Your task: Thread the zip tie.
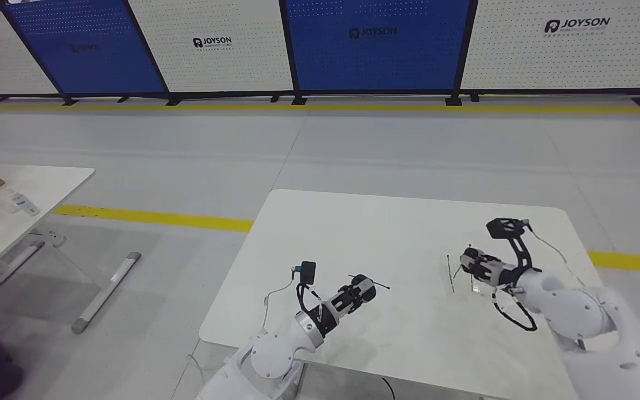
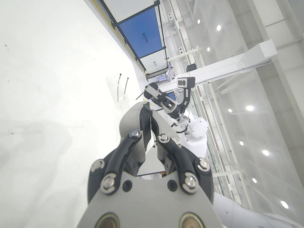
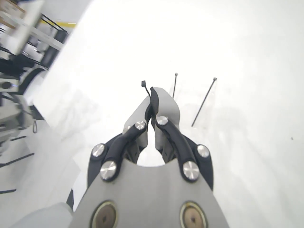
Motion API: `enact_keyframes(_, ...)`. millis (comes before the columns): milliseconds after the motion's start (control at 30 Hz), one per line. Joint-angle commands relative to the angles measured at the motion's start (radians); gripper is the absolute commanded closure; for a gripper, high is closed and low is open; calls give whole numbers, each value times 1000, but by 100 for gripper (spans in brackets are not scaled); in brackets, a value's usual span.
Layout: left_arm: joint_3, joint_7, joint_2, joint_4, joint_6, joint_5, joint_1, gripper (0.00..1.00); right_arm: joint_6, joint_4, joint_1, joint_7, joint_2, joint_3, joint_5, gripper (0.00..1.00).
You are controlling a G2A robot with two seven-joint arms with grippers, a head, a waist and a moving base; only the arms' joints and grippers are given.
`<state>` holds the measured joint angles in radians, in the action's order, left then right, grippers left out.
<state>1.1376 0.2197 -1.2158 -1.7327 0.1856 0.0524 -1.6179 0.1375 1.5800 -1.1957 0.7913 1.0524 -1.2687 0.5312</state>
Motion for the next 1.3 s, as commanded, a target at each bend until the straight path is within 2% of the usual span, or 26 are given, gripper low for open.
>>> enact_keyframes(0,0,0,0,0,0,0,0,100,14,60,-54,-72,-2,-23,-14,100)
enact_keyframes(67,0,0,0,0,0,0,0,100,-22,123,-109,-160,0,-18,17,100)
enact_keyframes(133,0,0,0,0,0,0,0,100,-70,157,-135,-203,4,3,58,100)
enact_keyframes(600,0,0,0,0,0,0,0,100,-70,157,-135,-203,4,3,58,100)
enact_keyframes(667,0,0,0,0,0,0,0,100,-48,168,-151,-254,7,9,46,100)
enact_keyframes(733,0,0,0,0,0,0,0,100,-2,175,-172,-314,10,5,4,100)
enact_keyframes(867,0,0,0,0,0,0,0,100,62,197,-217,-370,12,6,-32,100)
enact_keyframes(967,0,0,0,0,0,0,0,100,70,218,-244,-401,17,31,-41,100)
enact_keyframes(1033,0,0,0,0,0,0,0,100,50,218,-247,-412,21,42,-45,100)
enact_keyframes(1267,0,0,0,0,0,0,0,100,50,218,-247,-412,21,42,-45,100)
